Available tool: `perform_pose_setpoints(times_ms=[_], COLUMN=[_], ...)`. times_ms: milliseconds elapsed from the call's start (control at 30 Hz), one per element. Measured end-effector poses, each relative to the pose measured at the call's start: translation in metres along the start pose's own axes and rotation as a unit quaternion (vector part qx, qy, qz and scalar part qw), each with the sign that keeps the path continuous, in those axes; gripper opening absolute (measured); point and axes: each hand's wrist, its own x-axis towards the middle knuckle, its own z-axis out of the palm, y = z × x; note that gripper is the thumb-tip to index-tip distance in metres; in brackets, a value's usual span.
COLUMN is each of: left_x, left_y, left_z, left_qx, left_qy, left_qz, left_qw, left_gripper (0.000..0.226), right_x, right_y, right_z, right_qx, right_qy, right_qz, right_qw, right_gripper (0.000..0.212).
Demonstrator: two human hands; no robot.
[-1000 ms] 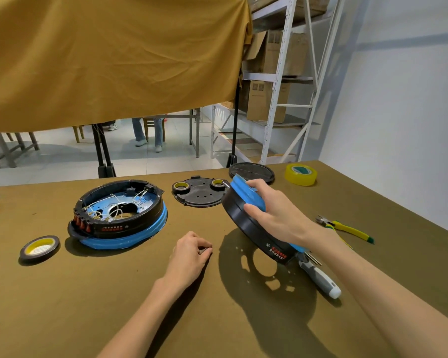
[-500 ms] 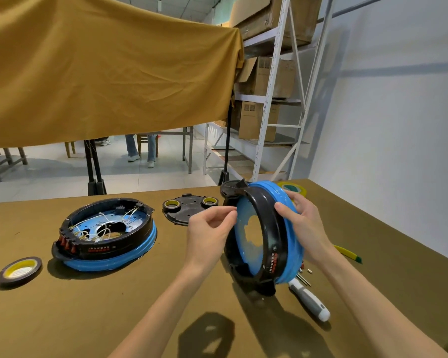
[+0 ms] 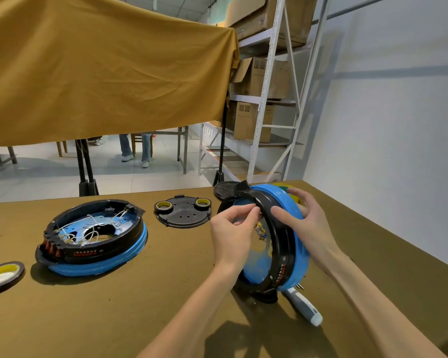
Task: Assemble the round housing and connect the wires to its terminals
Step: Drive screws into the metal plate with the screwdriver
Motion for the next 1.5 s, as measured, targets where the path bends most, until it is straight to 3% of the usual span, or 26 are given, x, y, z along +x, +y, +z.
perform_pose_setpoints(times_ms=[100,167,367,600,767,900,1100,1500], left_x=[0.0,0.0,0.003,0.004,0.002,0.003,0.003,0.009], left_y=[-0.001,-0.001,-0.001,-0.001,-0.002,0.0,0.001,0.011], left_z=[0.0,0.001,0.006,0.012,0.012,0.011,0.006,0.002], left_qx=[0.018,0.025,0.061,0.044,0.033,0.033,0.036,0.134], left_qy=[-0.008,-0.027,-0.047,0.011,0.018,0.022,0.022,-0.011], left_qz=[0.009,0.011,0.026,0.009,0.0,0.001,0.024,0.113], left_qw=[1.0,0.999,0.997,0.999,0.999,0.999,0.999,0.984], left_gripper=[0.014,0.014,0.014,0.018,0.019,0.018,0.017,0.009], right_x=[0.004,0.005,0.005,0.003,0.002,0.001,0.001,-0.004], right_y=[-0.002,-0.002,-0.003,-0.004,-0.001,0.002,0.004,0.014], right_z=[-0.002,-0.003,-0.007,-0.004,0.0,0.004,0.006,0.0], right_qx=[-0.003,0.022,0.016,0.006,0.012,0.018,-0.02,0.017], right_qy=[-0.001,-0.003,0.004,0.002,0.015,0.022,-0.011,-0.003], right_qz=[0.021,0.034,0.025,0.0,-0.013,-0.03,-0.055,-0.043], right_qw=[1.0,0.999,1.0,1.0,1.0,0.999,0.998,0.999], right_gripper=[0.097,0.102,0.084,0.086,0.08,0.087,0.095,0.083])
